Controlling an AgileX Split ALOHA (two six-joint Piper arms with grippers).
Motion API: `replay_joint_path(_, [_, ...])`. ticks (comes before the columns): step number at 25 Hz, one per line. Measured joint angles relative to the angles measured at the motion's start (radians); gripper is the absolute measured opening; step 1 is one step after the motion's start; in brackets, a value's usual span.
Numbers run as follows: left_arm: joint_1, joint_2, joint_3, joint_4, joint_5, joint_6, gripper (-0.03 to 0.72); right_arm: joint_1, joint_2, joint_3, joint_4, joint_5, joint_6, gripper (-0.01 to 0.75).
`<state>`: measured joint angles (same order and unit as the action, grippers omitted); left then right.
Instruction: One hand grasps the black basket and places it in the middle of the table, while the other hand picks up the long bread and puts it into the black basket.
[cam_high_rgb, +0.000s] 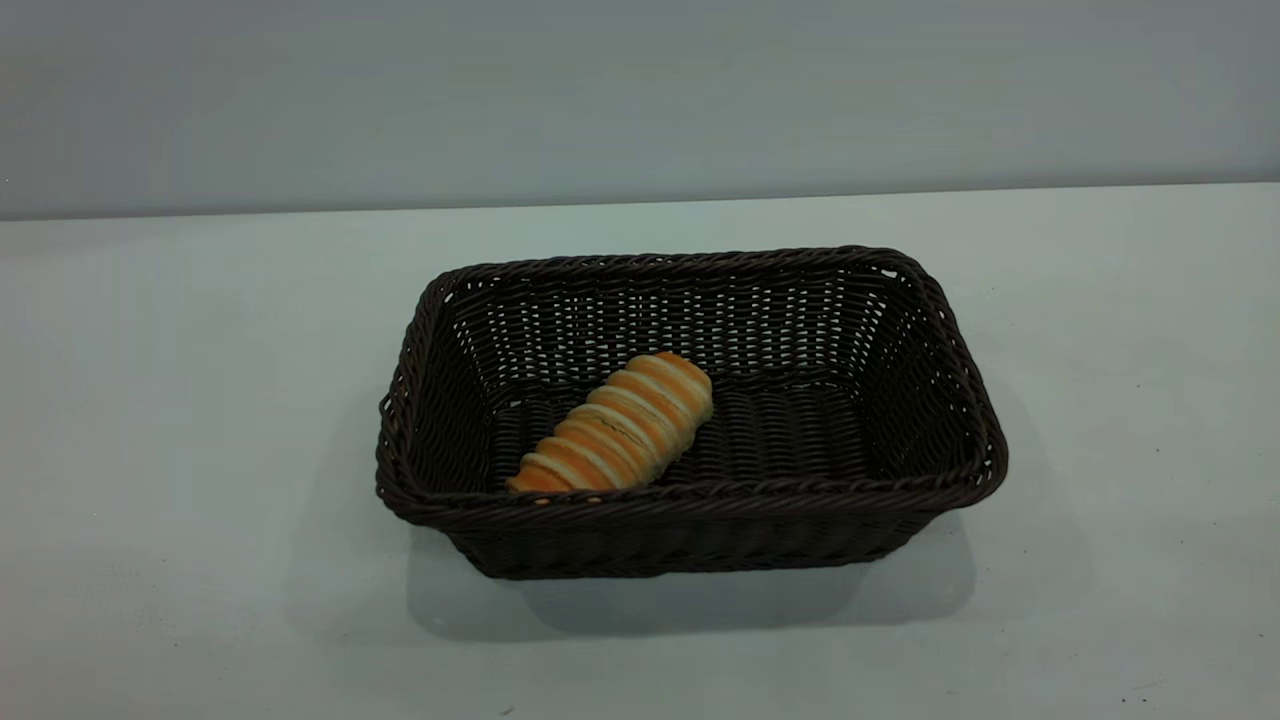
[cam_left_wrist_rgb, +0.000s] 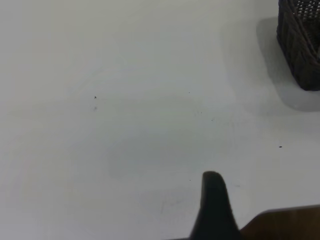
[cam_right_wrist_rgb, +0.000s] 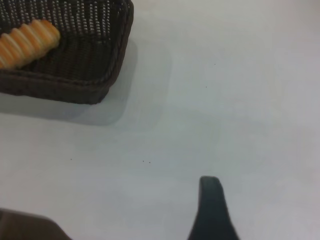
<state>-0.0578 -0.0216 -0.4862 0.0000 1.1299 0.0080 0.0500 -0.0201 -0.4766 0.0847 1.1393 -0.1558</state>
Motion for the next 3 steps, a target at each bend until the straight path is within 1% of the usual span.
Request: replay_joint_path(3, [0.0,0.0,0.0,0.0,0.0,0.0,0.563,0.0,0.0,0.0,0.0,0.0,0.0,0.56])
